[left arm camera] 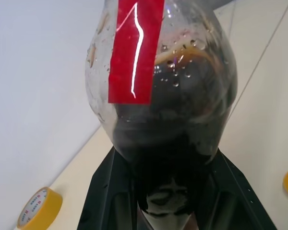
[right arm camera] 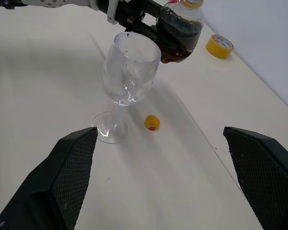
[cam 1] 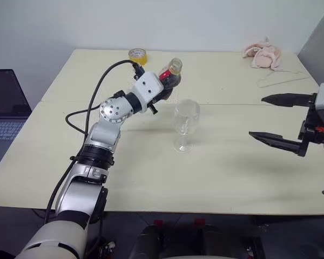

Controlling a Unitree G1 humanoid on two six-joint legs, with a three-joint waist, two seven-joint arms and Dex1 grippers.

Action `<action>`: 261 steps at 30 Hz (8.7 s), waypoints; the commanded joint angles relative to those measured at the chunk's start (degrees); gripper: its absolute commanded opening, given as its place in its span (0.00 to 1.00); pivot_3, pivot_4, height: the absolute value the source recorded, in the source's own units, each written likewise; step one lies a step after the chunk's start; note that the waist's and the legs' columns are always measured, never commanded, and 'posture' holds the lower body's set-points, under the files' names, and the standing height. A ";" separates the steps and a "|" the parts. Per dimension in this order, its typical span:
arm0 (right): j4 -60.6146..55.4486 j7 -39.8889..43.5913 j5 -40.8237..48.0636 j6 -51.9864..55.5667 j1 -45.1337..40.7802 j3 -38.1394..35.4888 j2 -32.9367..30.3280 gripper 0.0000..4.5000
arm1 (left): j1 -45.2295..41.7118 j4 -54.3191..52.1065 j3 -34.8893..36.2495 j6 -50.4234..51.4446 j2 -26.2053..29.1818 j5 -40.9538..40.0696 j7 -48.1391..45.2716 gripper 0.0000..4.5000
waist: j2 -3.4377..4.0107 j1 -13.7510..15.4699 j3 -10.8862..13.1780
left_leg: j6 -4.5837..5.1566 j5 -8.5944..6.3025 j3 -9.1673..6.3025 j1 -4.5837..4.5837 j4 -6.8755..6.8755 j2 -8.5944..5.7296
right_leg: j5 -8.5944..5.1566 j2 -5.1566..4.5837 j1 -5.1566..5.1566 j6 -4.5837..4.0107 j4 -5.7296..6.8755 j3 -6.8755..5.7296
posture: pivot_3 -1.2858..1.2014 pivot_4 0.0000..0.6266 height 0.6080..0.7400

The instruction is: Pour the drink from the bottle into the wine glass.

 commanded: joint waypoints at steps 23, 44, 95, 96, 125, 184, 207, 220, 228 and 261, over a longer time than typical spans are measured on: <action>1.30 -0.21 -0.32 -2.86 -1.19 0.44 -1.74 1.00 | -3.39 1.55 -0.43 -18.28 3.06 8.76 5.87 0.24 | -0.03 -0.19 0.02 | 0.00 0.00 -0.01 0.00 0.03 0.00 | 0.00 0.00 0.02 0.00 0.03 -0.02 | 0.52 0.24 1.00; 1.12 -0.33 -0.44 -3.10 -0.66 0.20 -1.54 1.00 | -2.64 3.32 -2.76 -26.65 6.43 16.57 12.47 0.24 | -0.03 -0.23 0.01 | 0.00 0.00 -0.02 0.01 0.04 -0.01 | 0.00 0.00 0.02 0.00 0.05 -0.03 | 0.52 0.24 1.00; 1.05 -1.27 0.20 -3.45 -0.52 0.72 -1.03 1.00 | -7.13 8.08 -6.95 -33.42 12.43 32.07 29.87 0.24 | -0.02 -0.34 0.01 | 0.00 0.00 -0.02 0.01 0.05 -0.02 | 0.00 -0.01 0.01 0.01 0.09 -0.04 | 0.52 0.24 1.00; 1.10 -1.26 0.15 -3.48 -0.54 0.75 -1.04 1.00 | -7.22 8.11 -7.02 -33.53 12.51 32.30 30.07 0.24 | -0.02 -0.33 0.01 | 0.00 0.00 -0.02 0.01 0.05 -0.02 | 0.00 -0.01 0.01 0.01 0.09 -0.04 | 0.52 0.24 1.00; 1.23 -1.50 -0.52 -3.82 -0.01 0.95 -0.91 1.00 | -10.39 9.51 -9.01 -37.56 15.21 36.23 34.06 0.24 | -0.02 -0.44 0.01 | 0.00 0.00 -0.02 0.01 0.05 -0.03 | 0.00 0.00 0.01 0.01 0.10 -0.04 | 0.52 0.24 1.00; 1.34 -2.23 -0.80 -4.64 -0.40 2.23 -0.39 1.00 | -13.35 13.88 -11.21 -39.82 17.61 39.09 36.61 0.24 | -0.02 -1.25 0.01 | 0.00 0.00 -0.05 0.00 0.05 -0.03 | -0.01 0.00 0.01 0.01 0.13 -0.10 | 0.52 0.24 1.00; 1.78 -2.36 -1.06 -4.95 -0.44 3.14 -0.74 1.00 | -10.26 14.95 -6.00 -36.05 13.35 23.67 30.02 0.24 | -0.01 -1.32 0.00 | 0.00 0.00 -0.06 0.00 0.05 -0.02 | -0.01 -0.01 0.01 0.01 0.14 -0.10 | 0.52 0.24 1.00; 2.15 -2.14 -1.62 -5.30 -0.31 3.66 -0.78 1.00 | -4.02 9.46 2.29 -24.97 6.24 0.27 15.61 0.24 | -0.01 -1.44 0.00 | 0.00 0.00 -0.08 0.00 0.08 -0.01 | -0.01 -0.01 0.01 0.01 0.15 -0.10 | 0.52 0.24 1.00; 5.24 -2.67 1.81 -6.06 -4.24 4.95 3.39 1.00 | 5.40 -0.65 12.14 -1.78 1.52 -11.78 16.38 0.24 | 0.01 -1.76 -0.02 | 0.00 0.00 -0.08 0.04 0.10 0.03 | -0.01 0.00 0.01 0.01 0.15 -0.09 | 0.52 0.24 1.00; 10.63 2.81 0.56 -7.05 -14.29 15.73 5.30 1.00 | 23.66 -8.28 25.37 9.00 -7.04 -16.66 31.55 0.81 | -0.04 -1.24 -0.05 | 0.00 0.00 -0.08 0.04 0.13 0.01 | 0.00 -0.06 0.04 0.01 0.11 -0.05 | 0.52 0.24 1.00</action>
